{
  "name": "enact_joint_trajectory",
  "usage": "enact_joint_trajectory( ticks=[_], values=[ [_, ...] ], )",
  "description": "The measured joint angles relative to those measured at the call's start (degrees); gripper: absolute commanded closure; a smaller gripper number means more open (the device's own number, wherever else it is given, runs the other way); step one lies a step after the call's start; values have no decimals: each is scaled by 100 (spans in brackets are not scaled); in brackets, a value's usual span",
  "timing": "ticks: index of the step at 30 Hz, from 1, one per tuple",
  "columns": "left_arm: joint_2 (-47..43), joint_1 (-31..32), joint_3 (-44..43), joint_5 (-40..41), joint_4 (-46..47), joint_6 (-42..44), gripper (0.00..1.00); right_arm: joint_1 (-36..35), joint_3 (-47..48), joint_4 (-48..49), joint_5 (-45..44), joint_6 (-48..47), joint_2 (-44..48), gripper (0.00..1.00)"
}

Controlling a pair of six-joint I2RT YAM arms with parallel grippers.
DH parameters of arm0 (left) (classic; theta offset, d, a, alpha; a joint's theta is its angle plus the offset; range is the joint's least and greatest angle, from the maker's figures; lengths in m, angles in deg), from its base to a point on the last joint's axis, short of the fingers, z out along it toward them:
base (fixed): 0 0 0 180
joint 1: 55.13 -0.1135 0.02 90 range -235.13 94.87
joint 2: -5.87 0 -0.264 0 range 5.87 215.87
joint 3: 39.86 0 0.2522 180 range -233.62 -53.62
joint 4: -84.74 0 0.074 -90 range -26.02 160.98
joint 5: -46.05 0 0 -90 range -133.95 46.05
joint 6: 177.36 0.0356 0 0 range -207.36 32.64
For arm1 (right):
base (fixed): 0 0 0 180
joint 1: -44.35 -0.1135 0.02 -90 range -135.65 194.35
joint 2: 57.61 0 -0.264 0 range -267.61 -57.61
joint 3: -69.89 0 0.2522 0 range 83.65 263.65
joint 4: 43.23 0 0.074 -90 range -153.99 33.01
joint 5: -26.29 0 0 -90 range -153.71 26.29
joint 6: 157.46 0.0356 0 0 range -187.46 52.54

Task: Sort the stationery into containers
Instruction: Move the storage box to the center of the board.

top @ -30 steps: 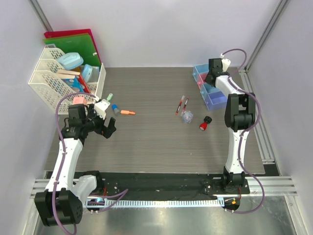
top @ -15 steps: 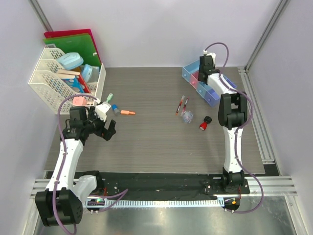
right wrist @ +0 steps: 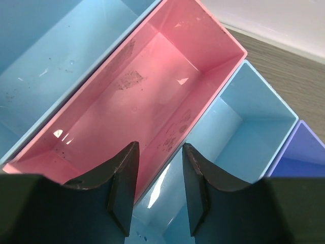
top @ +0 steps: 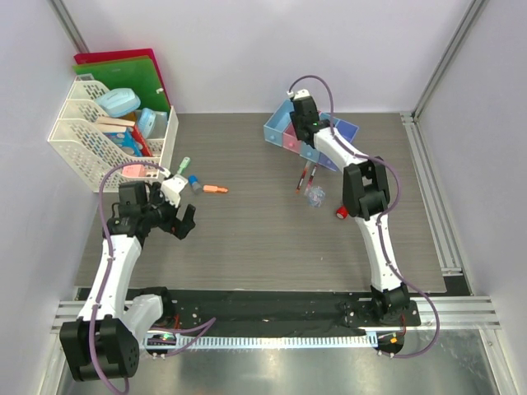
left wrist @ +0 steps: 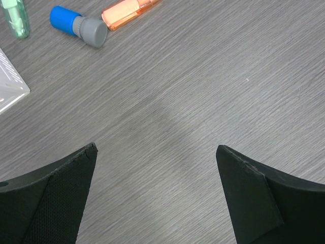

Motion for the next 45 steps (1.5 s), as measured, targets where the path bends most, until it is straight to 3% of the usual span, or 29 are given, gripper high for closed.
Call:
enact_joint_trajectory(
  ticks=[21, 33, 45],
  values=[
    [-70, 0, 160, 114, 22, -13, 0, -960, 63, 63, 509, -1838, -28, 55],
    [-70, 0, 162, 151, 28, -35, 0, -1132, -44, 275, 638, -2337, -31, 55],
    [-160, 0, 208, 151, 26, -98, 0, -1209, -739, 627, 743, -2592, 332, 53]
  ],
)
